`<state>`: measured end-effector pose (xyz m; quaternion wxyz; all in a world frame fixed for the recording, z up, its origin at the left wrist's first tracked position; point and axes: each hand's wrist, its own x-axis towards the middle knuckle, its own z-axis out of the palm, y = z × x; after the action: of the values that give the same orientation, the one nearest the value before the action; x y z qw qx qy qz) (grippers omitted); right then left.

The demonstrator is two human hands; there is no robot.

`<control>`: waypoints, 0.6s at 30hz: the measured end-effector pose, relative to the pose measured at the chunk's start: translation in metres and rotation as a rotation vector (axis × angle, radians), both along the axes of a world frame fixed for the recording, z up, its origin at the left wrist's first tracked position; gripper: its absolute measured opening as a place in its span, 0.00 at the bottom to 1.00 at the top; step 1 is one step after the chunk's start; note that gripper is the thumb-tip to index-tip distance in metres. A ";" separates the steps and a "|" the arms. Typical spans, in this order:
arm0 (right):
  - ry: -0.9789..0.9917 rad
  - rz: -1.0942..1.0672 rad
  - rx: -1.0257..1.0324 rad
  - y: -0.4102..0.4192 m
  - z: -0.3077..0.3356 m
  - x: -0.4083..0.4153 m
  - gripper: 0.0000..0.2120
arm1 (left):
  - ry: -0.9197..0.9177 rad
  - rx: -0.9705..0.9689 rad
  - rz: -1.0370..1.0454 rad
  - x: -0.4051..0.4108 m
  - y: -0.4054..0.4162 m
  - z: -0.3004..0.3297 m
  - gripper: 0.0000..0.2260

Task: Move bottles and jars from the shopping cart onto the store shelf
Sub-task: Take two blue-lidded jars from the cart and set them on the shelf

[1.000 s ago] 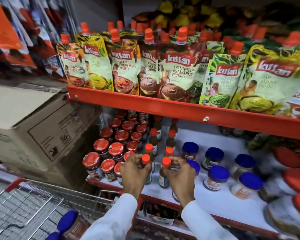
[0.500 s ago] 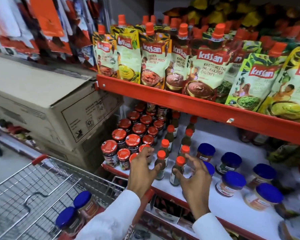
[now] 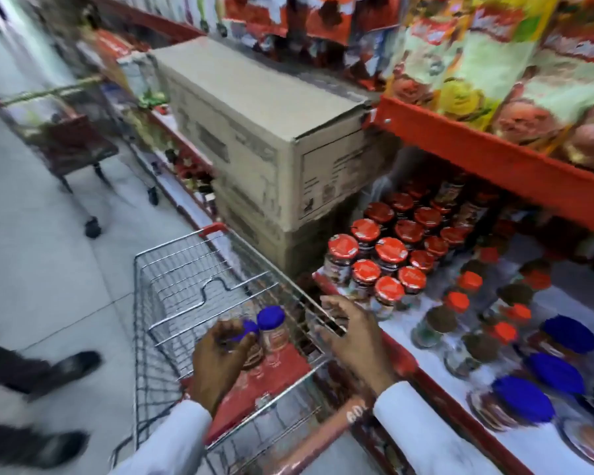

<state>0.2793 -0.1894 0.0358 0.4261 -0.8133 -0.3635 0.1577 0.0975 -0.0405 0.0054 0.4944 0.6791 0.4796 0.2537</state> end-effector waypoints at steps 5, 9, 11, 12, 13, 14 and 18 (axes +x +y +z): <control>0.075 0.171 -0.308 0.078 -0.060 0.011 0.27 | 0.184 -0.251 0.065 -0.011 0.024 -0.051 0.38; 0.084 0.282 -0.454 0.122 -0.082 0.013 0.28 | 0.247 -0.307 0.051 0.003 0.038 -0.075 0.35; 0.124 0.281 -0.484 0.133 -0.094 0.012 0.32 | 0.227 -0.282 0.067 0.010 0.038 -0.077 0.30; 0.139 0.266 -0.496 0.136 -0.098 0.010 0.33 | 0.222 -0.262 0.083 0.012 0.038 -0.079 0.28; 0.144 0.247 -0.501 0.138 -0.105 0.010 0.34 | 0.215 -0.239 0.099 0.014 0.037 -0.079 0.27; 0.141 0.225 -0.499 0.139 -0.110 0.010 0.34 | 0.216 -0.211 0.107 0.016 0.037 -0.079 0.26; 0.133 0.177 -0.477 0.142 -0.116 0.010 0.31 | 0.235 -0.081 0.086 0.022 0.037 -0.086 0.22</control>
<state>0.2888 -0.0473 -0.0805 0.2296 -0.8438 -0.3568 0.3286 0.1193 -0.0039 -0.0801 0.4505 0.6626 0.5725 0.1740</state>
